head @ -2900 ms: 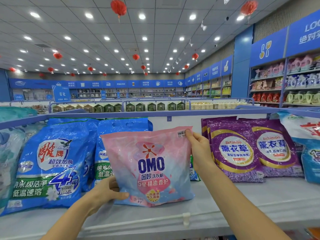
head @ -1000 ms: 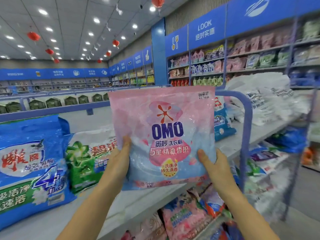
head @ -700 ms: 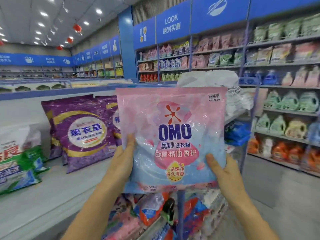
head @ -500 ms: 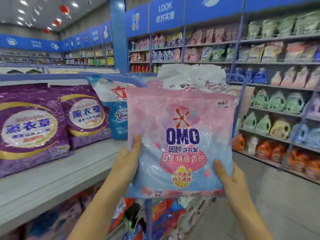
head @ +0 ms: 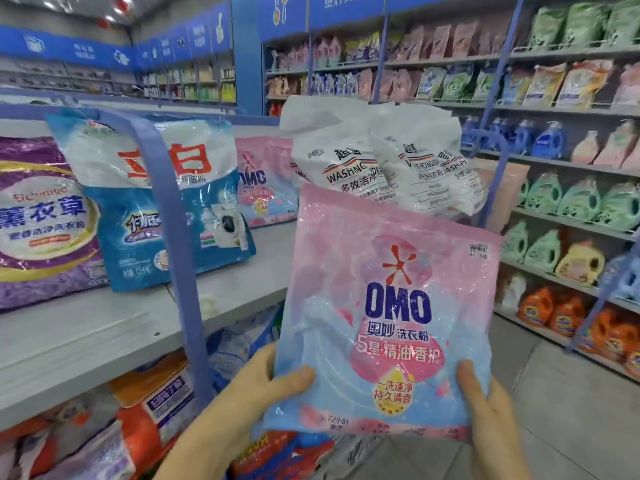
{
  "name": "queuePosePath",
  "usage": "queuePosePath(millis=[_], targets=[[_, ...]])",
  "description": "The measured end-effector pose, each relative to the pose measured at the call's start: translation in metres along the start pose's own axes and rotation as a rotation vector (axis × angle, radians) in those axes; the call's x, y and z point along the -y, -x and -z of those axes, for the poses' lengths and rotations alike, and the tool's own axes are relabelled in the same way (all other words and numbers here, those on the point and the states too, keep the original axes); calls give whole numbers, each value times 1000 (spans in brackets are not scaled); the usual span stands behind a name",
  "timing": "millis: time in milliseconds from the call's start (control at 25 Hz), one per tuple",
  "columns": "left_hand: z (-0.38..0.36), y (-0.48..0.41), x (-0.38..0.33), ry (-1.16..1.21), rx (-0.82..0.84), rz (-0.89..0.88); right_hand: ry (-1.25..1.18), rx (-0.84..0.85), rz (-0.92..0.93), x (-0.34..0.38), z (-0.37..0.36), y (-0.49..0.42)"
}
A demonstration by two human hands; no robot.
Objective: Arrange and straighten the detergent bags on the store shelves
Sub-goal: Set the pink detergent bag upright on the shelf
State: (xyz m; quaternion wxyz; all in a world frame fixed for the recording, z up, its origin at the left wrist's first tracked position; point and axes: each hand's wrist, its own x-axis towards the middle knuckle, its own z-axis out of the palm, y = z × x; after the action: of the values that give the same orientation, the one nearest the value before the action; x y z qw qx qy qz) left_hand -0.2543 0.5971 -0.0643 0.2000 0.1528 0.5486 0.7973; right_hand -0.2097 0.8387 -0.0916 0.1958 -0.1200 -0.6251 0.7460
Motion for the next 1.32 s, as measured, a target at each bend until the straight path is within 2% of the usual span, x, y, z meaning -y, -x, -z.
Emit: queuePosePath(millis=[80,200,360,480,720,1000,1200,1320], targets=[[3,-19,8,-79,-61,-18,52,-10,-30,-4,-1,-29],[4,-62,4,-249,-166,-110,56,85,-10,-4,-10,-86],[7,-116,-16,-214,-397,-127,37,214,71,3,-35,-160],[17,-143,-37,-273,-551,-155,31,348,106,15,-65,-213],[39,-199,-89,-483,-889,-320,87,643,167,38,-148,-307],[71,-252,-104,-443,-1248,-241,255,902,135,51,-199,-363],[56,-272,-101,-425,-1499,-295,218,1013,103,57,-207,-371],[51,-286,-105,-478,-1600,-340,230,931,100,64,-231,-375]])
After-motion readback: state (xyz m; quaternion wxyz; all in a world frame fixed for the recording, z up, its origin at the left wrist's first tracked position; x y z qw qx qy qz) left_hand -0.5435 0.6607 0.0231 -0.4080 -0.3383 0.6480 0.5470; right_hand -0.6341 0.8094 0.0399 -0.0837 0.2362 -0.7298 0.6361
